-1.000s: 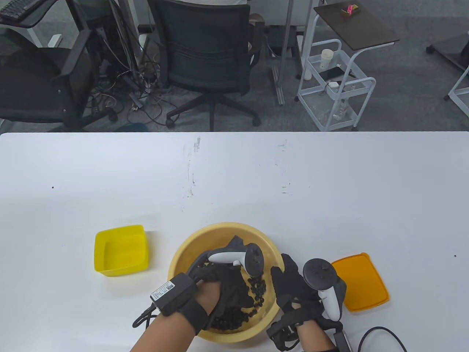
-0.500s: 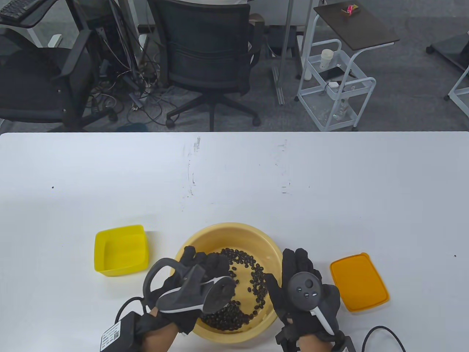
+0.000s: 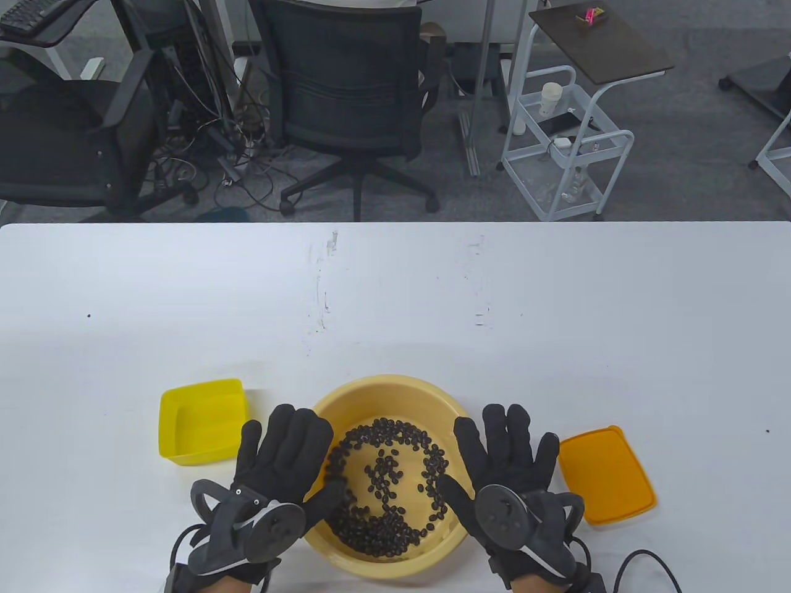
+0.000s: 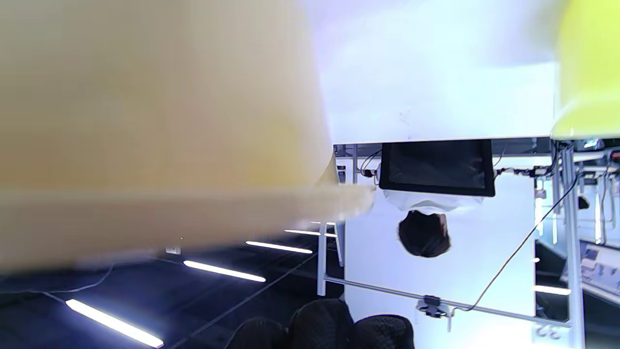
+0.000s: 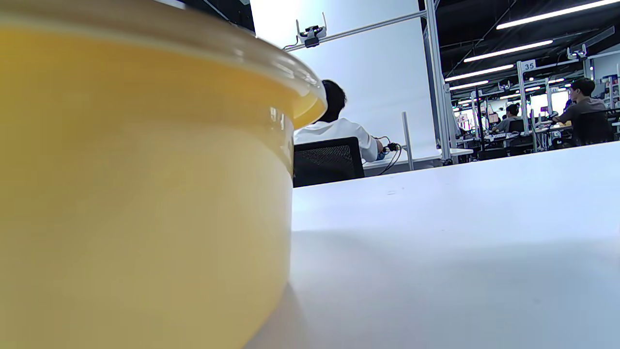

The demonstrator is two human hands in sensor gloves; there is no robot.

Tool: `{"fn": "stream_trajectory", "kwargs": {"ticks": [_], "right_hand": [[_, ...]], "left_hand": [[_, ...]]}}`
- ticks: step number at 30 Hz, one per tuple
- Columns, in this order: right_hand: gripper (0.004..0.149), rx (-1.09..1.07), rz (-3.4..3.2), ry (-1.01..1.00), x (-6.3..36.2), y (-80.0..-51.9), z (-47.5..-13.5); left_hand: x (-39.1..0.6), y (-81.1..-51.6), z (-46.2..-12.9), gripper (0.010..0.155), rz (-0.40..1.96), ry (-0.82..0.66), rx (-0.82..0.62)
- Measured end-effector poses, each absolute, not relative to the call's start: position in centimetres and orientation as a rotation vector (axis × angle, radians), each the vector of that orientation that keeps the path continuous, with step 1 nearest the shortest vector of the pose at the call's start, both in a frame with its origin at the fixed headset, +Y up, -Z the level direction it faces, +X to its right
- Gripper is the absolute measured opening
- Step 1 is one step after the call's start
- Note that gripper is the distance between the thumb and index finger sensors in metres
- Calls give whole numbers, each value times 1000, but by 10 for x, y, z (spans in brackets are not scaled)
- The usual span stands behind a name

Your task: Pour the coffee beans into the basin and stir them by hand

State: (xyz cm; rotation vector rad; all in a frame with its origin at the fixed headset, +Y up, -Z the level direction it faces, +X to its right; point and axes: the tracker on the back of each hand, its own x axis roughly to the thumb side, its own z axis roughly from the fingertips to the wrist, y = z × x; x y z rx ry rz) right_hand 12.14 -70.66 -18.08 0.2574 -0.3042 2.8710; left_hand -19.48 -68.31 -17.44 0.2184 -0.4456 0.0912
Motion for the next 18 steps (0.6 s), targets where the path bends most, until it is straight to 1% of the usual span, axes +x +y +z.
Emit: {"fn": "stream_trajectory", "kwargs": {"ticks": [2, 3, 5, 9, 12, 18], "right_hand": [[78, 279, 2884, -297, 119, -706, -182], [78, 289, 2895, -292, 117, -707, -183], [79, 298, 2904, -291, 115, -707, -183], [81, 317, 2925, -291, 111, -708, -182], [81, 309, 2918, -247, 113, -713, -184], [81, 298, 2886, -220, 117, -715, -185]], "left_hand": [[-200, -686, -175, 82, 64, -406, 201], [-203, -687, -175, 83, 67, -376, 234], [-204, -689, -176, 83, 72, -368, 219], [-202, -695, -178, 84, 64, -374, 175], [-200, -697, -177, 85, 72, -378, 153], [-200, -698, -176, 85, 67, -377, 149]]}}
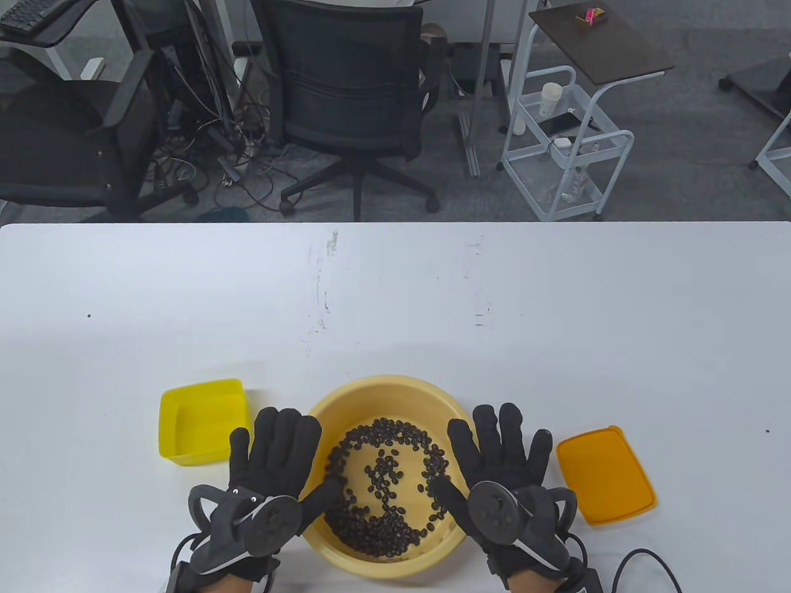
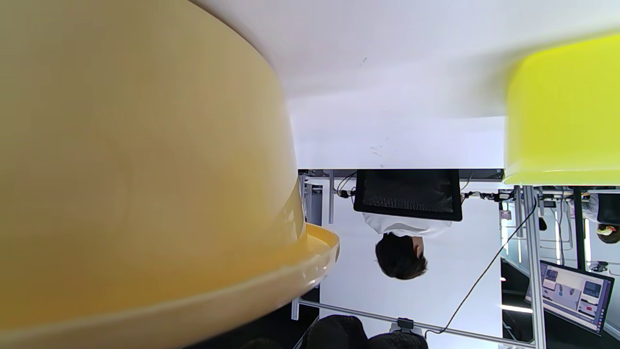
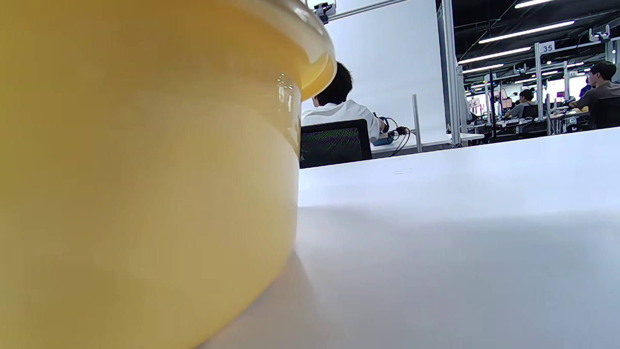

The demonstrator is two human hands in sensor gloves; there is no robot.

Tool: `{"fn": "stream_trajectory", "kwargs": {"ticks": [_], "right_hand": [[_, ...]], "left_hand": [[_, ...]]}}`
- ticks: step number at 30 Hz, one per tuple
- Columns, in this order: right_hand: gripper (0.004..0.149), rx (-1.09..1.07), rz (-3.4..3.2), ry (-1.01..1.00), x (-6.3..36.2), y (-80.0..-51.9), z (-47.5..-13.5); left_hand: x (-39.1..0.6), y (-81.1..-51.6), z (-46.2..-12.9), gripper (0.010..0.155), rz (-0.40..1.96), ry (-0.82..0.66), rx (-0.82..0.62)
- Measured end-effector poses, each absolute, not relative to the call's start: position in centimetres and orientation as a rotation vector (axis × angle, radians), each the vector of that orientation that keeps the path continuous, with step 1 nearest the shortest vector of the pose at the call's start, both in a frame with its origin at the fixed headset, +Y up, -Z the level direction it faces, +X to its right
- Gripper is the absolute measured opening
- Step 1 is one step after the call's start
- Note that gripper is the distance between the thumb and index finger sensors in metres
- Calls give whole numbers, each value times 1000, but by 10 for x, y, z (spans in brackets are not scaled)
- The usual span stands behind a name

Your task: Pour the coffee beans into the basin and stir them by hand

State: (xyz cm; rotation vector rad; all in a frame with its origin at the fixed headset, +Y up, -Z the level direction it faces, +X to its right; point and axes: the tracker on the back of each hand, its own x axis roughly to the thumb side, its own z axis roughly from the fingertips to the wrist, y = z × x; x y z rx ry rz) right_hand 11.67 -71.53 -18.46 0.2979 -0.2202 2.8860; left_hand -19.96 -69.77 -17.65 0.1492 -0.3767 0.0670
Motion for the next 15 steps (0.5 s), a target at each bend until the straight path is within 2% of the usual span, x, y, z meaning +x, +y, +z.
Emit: {"fn": "stream_trajectory", "kwargs": {"ticks": [15], "right_hand": [[80, 284, 2863, -214, 122, -715, -180]], "left_hand": [[-199, -699, -177, 85, 68, -376, 136]]}}
